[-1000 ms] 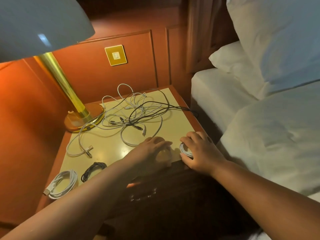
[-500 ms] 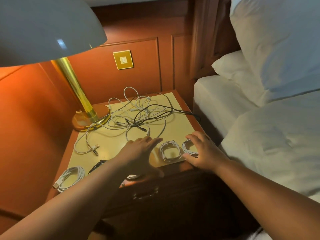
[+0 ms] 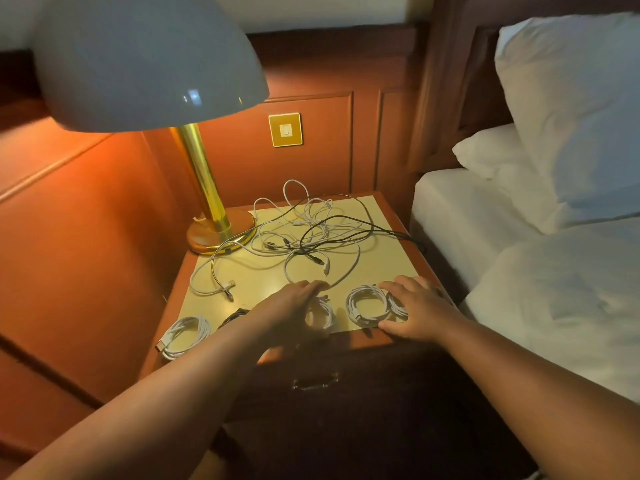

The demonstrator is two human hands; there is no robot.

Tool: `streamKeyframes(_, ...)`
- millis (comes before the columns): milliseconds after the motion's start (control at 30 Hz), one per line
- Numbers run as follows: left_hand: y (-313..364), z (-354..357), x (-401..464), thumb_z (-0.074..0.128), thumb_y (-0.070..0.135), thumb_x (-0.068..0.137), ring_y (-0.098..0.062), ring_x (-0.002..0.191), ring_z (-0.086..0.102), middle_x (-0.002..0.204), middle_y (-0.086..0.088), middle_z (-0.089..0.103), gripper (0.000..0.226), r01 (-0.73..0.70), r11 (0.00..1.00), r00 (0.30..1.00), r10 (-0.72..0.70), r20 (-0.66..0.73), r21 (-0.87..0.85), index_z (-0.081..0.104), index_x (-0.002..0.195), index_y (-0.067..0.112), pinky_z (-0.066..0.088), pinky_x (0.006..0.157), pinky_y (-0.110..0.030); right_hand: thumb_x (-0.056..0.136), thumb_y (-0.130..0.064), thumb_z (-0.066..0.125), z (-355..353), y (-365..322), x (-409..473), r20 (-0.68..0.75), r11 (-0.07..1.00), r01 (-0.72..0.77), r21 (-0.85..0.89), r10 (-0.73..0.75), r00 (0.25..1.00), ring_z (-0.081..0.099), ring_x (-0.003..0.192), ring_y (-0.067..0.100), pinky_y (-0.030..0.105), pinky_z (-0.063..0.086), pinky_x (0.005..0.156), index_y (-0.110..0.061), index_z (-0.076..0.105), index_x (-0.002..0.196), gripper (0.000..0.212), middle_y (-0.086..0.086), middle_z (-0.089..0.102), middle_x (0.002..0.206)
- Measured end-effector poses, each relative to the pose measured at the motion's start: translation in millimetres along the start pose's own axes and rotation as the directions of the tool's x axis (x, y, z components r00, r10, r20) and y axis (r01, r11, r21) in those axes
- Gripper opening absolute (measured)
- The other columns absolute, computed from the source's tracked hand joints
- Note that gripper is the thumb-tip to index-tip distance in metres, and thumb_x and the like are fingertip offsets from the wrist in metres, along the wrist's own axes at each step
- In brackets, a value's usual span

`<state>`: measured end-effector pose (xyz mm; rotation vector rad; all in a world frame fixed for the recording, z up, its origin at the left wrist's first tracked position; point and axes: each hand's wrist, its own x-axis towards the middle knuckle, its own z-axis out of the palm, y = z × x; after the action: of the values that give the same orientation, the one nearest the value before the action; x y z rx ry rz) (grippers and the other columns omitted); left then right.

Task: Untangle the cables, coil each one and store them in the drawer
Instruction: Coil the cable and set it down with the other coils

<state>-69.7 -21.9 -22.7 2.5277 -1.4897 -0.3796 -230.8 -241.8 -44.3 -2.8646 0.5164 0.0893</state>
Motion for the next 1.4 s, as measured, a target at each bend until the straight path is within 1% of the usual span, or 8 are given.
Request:
streamKeyframes(133,-6,-7,-8,0.074,0.055,0.081,-0.017,0.127,0.048,0.147,0.004,0.044,0.084,0.026,0.996,0.994,-0.035,-0.101,-0.089,0.029,0.149,0.038,0.048,0.103,-0.037,0.085,-0.065,0.055,-2,-2,2,0.01,0.998,0.001,-0.068,-0.001,1.0,0.009,0.15,0.022,0.055,0.005,0.12,-0.039,0.02,0.153,0.08,-0.002,0.017,0.162)
streamKeyframes(233,-28,-19,-25,0.072,0.067,0.075,-0.016,0.122,0.052,0.141,0.007,0.051,0.086,0.068,0.994,0.995,-0.061,-0.079,0.085,0.034,0.147,0.039,0.05,0.098,-0.038,0.088,-0.06,0.052,-7,-13,2,-0.033,0.991,0.05,-0.121,-0.054,0.998,0.005,0.151,0.02,0.054,0.0,0.12,-0.037,0.022,0.153,0.076,-0.002,0.016,0.163)
streamKeyframes(367,-60,-33,-50,0.077,0.07,0.063,-0.016,0.117,0.05,0.135,0.009,0.051,0.101,0.14,0.944,0.982,-0.172,0.082,0.299,0.031,0.148,0.04,0.046,0.095,-0.034,0.09,-0.052,0.046,-7,-44,6,-0.129,0.977,0.176,-0.122,-0.191,0.973,0.02,0.147,0.017,0.046,0.005,0.12,-0.031,0.04,0.146,0.06,-0.003,0.032,0.156)
streamKeyframes(667,-74,-21,-61,0.08,0.044,0.076,-0.012,0.123,0.045,0.135,0.011,0.046,0.075,0.14,0.987,0.99,-0.138,0.026,-0.083,0.043,0.14,0.034,0.044,0.107,-0.033,0.094,-0.047,0.047,6,-96,21,-0.045,0.968,0.205,-0.147,-0.214,0.976,0.026,0.143,0.015,0.051,0.006,0.119,-0.032,0.041,0.145,0.053,-0.005,0.037,0.152)
streamKeyframes(867,-74,-23,-52,0.069,0.052,0.082,-0.015,0.127,0.048,0.143,0.008,0.047,0.069,0.137,0.988,0.989,-0.141,-0.042,-0.073,0.043,0.143,0.034,0.045,0.106,-0.038,0.094,-0.046,0.049,4,-98,27,-0.122,0.982,0.185,-0.036,-0.188,0.975,0.038,0.134,0.011,0.044,0.015,0.115,-0.034,0.052,0.133,0.041,-0.012,0.05,0.14)
streamKeyframes(1100,-93,-37,-26,0.063,0.037,0.095,-0.013,0.107,0.058,0.126,0.004,0.061,0.03,0.229,0.965,0.955,-0.249,-0.161,-0.13,0.063,0.123,0.027,0.052,0.092,-0.033,0.1,-0.031,0.044,-14,-93,66,-0.184,0.997,0.072,-0.01,-0.072,0.98,0.055,0.11,0.017,0.041,0.03,0.097,-0.032,0.063,0.118,0.026,-0.009,0.067,0.113)
streamKeyframes(1300,-78,-32,22,0.059,0.022,0.097,-0.017,0.117,0.056,0.134,0.006,0.054,0.038,0.122,0.992,0.989,-0.12,-0.083,0.015,0.057,0.133,0.035,0.051,0.093,-0.032,0.096,-0.031,0.057,-19,-93,105,0.12,0.978,0.125,-0.168,-0.106,0.987,0.05,0.121,0.02,0.04,0.035,0.105,-0.035,0.065,0.116,0.022,-0.005,0.06,0.123)
streamKeyframes(1400,-75,-26,47,0.065,0.023,0.093,-0.021,0.117,0.054,0.136,0.002,0.049,0.051,0.1,0.988,0.995,-0.097,-0.034,0.113,0.05,0.14,0.035,0.053,0.093,-0.034,0.092,-0.026,0.064,-19,-94,115,0.168,0.966,0.158,-0.204,-0.125,0.978,0.055,0.104,0.02,0.034,0.048,0.089,-0.033,0.066,0.102,0.012,-0.004,0.059,0.113)
